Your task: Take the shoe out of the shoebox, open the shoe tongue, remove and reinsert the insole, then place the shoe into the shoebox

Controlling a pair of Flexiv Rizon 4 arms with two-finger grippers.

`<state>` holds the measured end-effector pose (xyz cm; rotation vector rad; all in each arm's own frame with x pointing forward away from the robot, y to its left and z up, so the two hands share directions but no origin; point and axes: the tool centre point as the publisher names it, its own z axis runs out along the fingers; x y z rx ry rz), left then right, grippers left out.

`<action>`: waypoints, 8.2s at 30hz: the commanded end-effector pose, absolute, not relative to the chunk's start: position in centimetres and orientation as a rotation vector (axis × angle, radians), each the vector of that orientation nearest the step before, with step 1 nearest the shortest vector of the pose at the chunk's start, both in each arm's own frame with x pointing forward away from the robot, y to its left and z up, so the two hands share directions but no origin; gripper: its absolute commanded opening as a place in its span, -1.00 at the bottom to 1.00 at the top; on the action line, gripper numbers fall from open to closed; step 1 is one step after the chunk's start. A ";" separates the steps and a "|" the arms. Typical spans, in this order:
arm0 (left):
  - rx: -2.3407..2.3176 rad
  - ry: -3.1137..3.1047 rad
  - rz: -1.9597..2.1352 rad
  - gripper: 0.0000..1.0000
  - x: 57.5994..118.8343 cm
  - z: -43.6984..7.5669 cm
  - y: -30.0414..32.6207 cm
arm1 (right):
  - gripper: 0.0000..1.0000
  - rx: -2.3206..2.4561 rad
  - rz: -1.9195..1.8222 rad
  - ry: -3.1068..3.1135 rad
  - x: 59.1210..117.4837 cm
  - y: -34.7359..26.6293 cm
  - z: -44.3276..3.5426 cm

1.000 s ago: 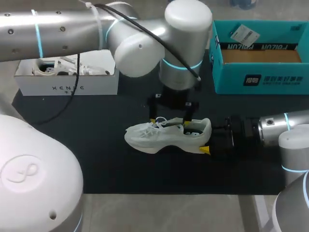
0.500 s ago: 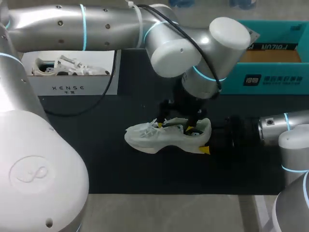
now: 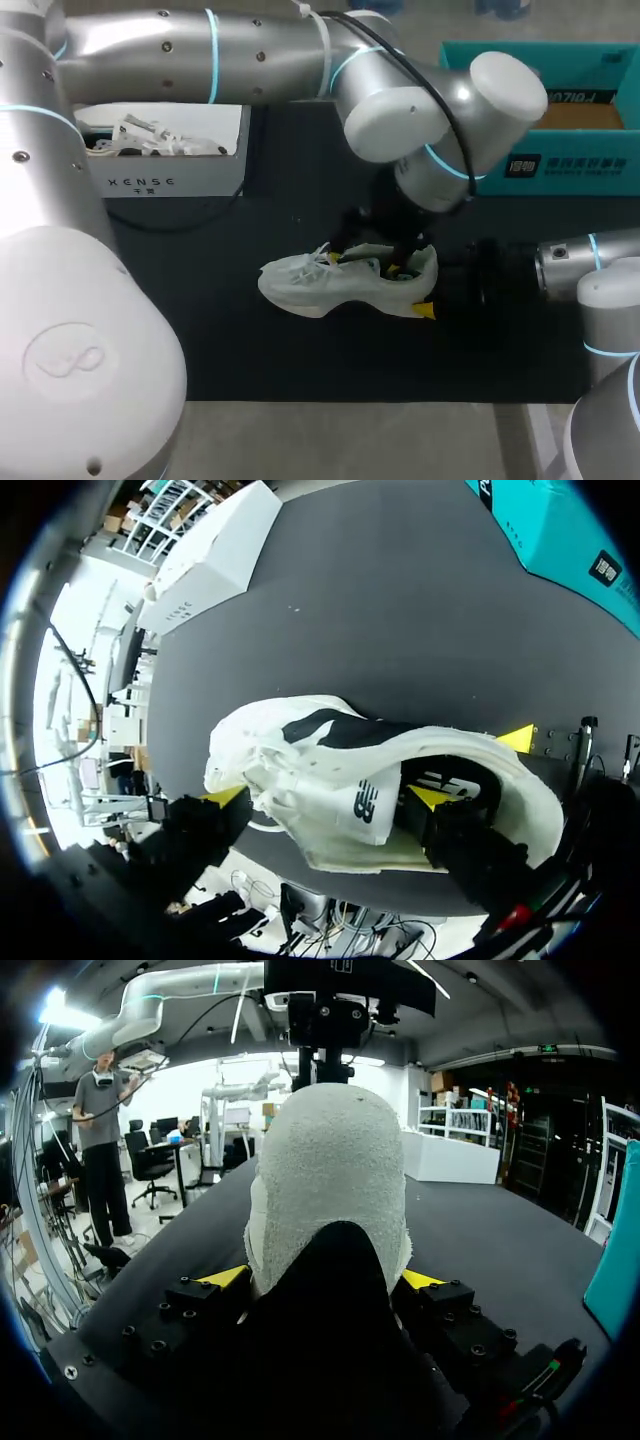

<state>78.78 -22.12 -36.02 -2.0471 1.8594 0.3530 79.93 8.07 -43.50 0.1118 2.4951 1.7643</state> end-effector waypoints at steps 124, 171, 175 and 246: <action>-1.745 2.682 -0.162 1.00 75.5 -24.0 -14.5 | -1.00 0.113 1.761 2.496 79.8 8.3 -43.9; 0.091 2.962 -0.058 -1.00 73.2 -25.3 -21.2 | -1.00 0.113 1.761 2.496 79.8 8.3 -43.9; 0.075 2.978 -0.027 -1.00 74.7 -25.9 -22.4 | -1.00 0.113 1.761 2.496 79.8 8.3 -43.9; 0.142 3.070 0.039 -0.29 77.7 -38.0 -23.9 | -1.00 0.113 1.761 2.496 79.8 8.3 -43.9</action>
